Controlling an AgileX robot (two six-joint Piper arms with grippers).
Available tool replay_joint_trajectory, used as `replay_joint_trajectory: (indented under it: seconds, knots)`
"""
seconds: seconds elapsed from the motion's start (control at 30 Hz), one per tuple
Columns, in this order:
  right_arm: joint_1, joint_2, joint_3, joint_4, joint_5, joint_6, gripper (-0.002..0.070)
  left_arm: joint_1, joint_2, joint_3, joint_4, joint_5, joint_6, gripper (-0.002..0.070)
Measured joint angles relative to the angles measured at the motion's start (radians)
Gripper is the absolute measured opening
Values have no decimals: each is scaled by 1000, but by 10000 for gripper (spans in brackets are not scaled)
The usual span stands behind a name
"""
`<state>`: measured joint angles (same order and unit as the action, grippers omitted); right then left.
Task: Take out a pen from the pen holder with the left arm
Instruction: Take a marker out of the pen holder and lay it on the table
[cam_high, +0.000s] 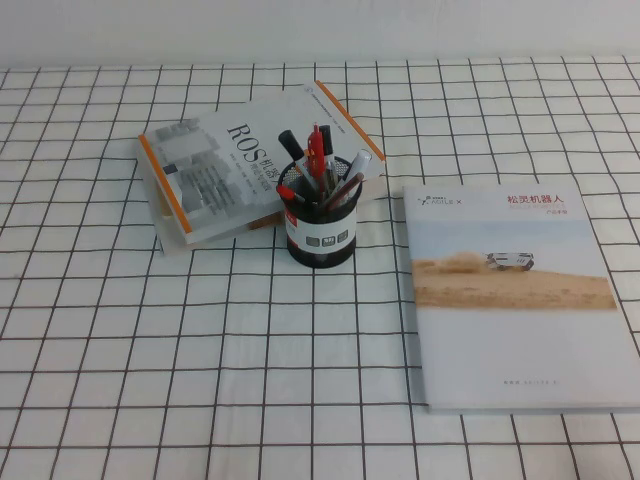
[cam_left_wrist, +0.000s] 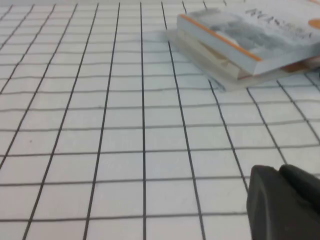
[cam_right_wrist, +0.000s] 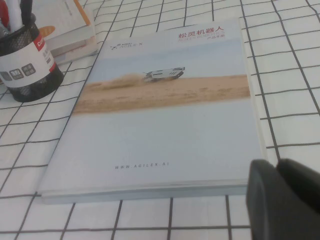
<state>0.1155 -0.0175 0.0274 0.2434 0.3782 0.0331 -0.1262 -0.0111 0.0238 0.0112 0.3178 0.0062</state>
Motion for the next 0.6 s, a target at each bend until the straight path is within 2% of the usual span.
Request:
replay_joint_trajectory:
  seconds: [0.1, 0.33, 0.6]
  knots:
    - [0, 0, 0, 0, 0, 0, -13, 0, 0, 0, 0, -42, -38, -3]
    - [0, 0, 0, 0, 0, 0, -13, 0, 0, 0, -91, -203, -308, -3]
    - [0, 0, 0, 0, 0, 0, -12, 0, 0, 1, -101, -245, -365, -3]
